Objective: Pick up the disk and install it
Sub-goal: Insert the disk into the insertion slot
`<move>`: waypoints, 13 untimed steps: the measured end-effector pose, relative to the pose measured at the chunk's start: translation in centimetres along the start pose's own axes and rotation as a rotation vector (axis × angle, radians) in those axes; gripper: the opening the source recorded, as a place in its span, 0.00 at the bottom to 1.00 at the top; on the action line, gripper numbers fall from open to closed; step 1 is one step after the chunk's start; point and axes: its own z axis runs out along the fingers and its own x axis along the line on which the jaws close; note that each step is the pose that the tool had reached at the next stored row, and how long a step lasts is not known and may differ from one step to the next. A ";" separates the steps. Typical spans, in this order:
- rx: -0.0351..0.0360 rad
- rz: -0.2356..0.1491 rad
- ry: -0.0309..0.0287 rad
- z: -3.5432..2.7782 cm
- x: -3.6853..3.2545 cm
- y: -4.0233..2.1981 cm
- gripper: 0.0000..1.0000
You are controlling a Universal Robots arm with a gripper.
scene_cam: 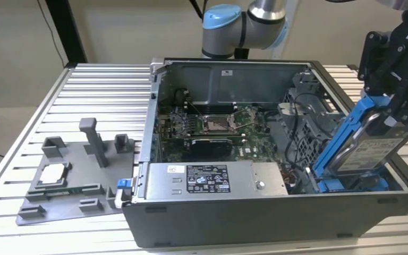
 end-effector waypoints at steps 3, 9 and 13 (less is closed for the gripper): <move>0.0001 0.002 -0.0001 0.10 -0.01 0.00 0.00; 0.0001 0.003 -0.0002 0.55 0.01 0.00 0.00; 0.0002 0.005 -0.0003 0.91 0.02 0.00 0.00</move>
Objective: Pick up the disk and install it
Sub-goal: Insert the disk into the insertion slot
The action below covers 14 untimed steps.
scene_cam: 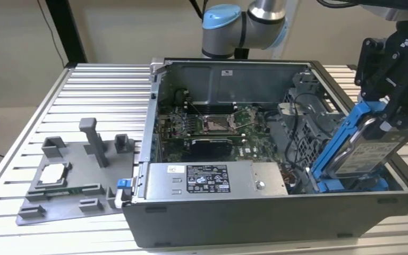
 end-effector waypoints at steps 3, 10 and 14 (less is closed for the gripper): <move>0.0000 0.001 0.0001 0.34 0.01 0.00 0.00; -0.0002 0.004 0.0000 1.12 0.03 0.00 0.00; -0.0001 0.005 -0.0005 1.52 0.05 0.00 0.00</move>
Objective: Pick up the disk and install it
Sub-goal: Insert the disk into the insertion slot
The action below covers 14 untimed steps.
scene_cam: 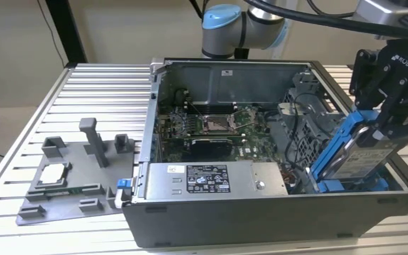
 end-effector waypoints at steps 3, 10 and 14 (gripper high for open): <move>0.0000 0.000 -0.0001 0.42 0.01 0.00 0.00; 0.0001 0.001 -0.0010 0.97 0.03 0.00 0.00; 0.0001 0.001 -0.0026 0.97 0.03 0.00 0.00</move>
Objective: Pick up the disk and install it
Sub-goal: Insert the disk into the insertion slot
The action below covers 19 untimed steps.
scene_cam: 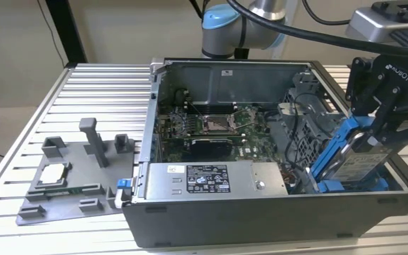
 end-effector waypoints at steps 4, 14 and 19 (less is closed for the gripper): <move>0.0000 0.000 -0.0013 -0.01 0.00 0.00 1.00; 0.0001 0.000 -0.0049 0.00 0.00 0.00 1.00; 0.0056 -0.001 -0.0055 0.08 -0.01 0.00 1.00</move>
